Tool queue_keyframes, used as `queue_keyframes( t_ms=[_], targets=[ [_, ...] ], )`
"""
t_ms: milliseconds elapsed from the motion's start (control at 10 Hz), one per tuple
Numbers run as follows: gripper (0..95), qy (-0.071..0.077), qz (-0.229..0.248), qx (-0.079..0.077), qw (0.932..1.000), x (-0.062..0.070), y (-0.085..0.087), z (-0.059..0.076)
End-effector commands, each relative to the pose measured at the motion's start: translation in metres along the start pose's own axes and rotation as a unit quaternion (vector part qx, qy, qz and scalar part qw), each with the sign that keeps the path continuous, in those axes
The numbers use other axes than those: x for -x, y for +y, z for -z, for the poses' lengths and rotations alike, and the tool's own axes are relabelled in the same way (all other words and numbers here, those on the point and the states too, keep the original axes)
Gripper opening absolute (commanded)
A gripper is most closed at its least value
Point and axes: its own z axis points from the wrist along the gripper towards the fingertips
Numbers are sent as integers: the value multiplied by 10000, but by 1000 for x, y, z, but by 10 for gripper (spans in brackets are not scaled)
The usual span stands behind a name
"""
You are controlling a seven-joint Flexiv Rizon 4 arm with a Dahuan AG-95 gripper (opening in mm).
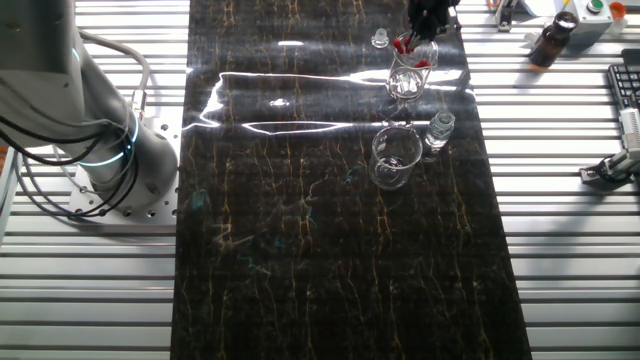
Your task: Transfer liquid using a dropper
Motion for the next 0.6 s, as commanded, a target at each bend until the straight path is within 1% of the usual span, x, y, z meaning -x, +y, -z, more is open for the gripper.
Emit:
queue_keyframes(
  t_ms=[100, 300, 600],
  targets=[
    [0, -9, -15, -3, 10000, 0, 0, -5],
    [0, -19, -41, -3, 10000, 3, 2, -11],
    [0, -15, -54, -7, 10000, 7, 4, -14]
  ],
)
